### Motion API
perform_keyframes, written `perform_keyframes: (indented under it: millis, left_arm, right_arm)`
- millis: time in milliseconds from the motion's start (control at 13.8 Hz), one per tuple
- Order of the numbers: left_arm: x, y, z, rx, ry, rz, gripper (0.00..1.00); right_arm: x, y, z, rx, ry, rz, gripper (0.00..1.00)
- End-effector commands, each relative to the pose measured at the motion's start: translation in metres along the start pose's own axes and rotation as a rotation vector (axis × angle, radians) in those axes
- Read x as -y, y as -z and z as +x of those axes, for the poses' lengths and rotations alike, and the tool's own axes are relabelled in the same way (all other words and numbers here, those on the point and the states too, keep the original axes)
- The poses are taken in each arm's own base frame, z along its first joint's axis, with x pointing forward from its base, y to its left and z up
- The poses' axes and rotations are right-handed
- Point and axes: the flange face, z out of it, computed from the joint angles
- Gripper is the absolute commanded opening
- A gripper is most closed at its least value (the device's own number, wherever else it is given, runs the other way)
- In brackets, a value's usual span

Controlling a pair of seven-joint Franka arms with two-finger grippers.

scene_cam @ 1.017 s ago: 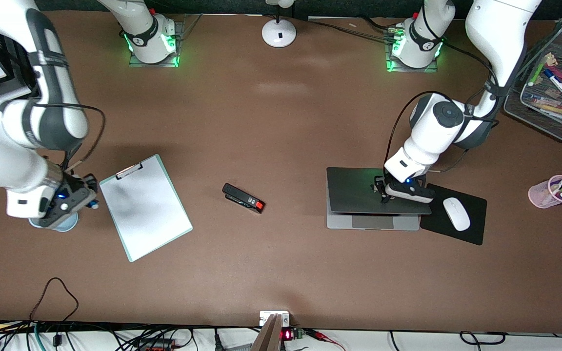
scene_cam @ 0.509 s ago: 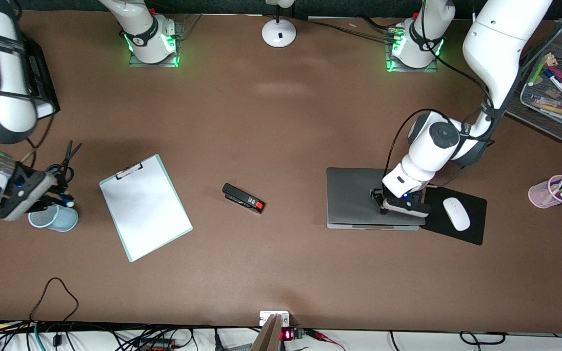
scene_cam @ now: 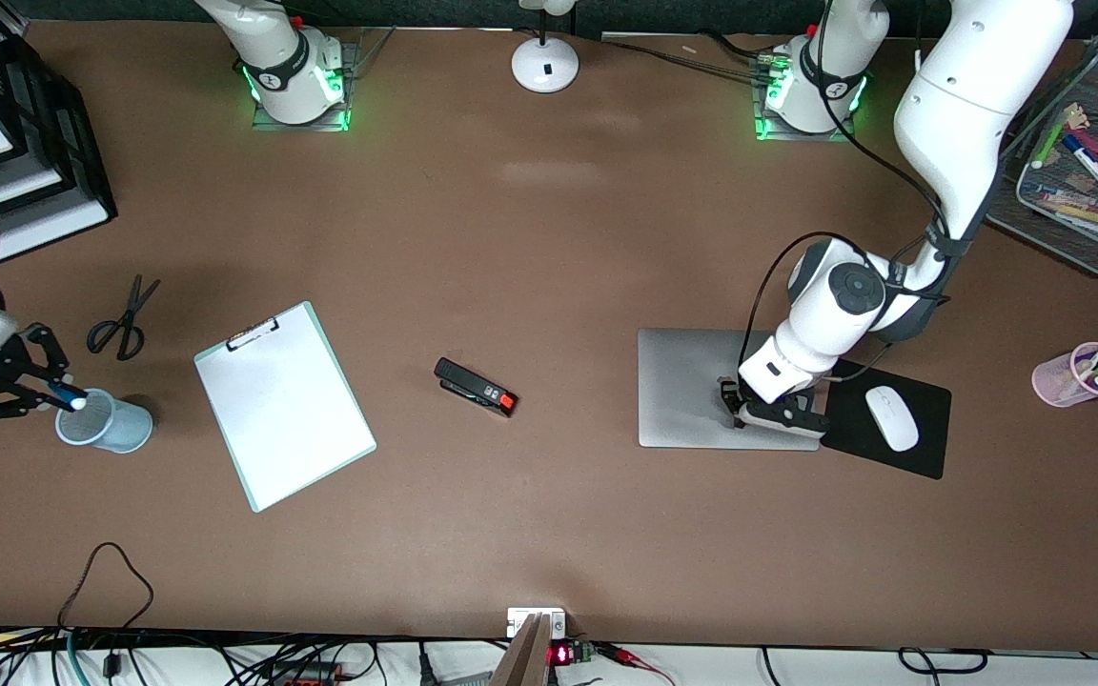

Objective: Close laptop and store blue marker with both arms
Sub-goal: 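Carry the marker to the blue cup while the left gripper pushes the lid down, then drop the marker into the blue cup while the left gripper presses the lid shut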

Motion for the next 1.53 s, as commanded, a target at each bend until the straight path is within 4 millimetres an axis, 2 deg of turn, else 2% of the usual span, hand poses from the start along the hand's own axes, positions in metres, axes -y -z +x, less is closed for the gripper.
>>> perform_keyframes:
  millis: [0, 363, 654, 726, 1090, 1235, 1453]
  left_arm:
    - [0.001, -0.008, 0.008, -0.022, -0.020, 0.004, 0.00]
    - [0.004, -0.006, 0.009, -0.026, -0.015, 0.006, 0.00]
    - [0.008, 0.021, 0.019, -0.020, -0.023, 0.035, 0.00]
    - [0.007, 0.030, 0.021, -0.005, -0.027, 0.048, 0.00]
    - [0.000, 0.081, 0.030, 0.096, -0.047, 0.128, 0.00]
    - [-0.009, 0.113, 0.032, 0.160, -0.058, 0.172, 0.00]
    - [-0.016, 0.155, 0.028, 0.245, -0.057, 0.231, 0.03]
  right_arm:
    - [-0.010, 0.000, -0.015, -0.098, 0.045, -0.009, 0.00]
    - [-0.019, -0.021, -0.060, -0.233, 0.088, -0.035, 0.00]
    - [-0.023, -0.051, -0.098, -0.329, 0.105, -0.059, 0.00]
    - [-0.023, -0.056, -0.109, -0.342, 0.101, -0.064, 0.00]
    - [-0.020, -0.073, -0.129, -0.370, 0.091, -0.036, 0.00]
    - [-0.018, -0.085, -0.139, -0.393, 0.085, -0.032, 0.00]
    - [-0.016, -0.089, -0.149, -0.418, 0.086, -0.025, 0.00]
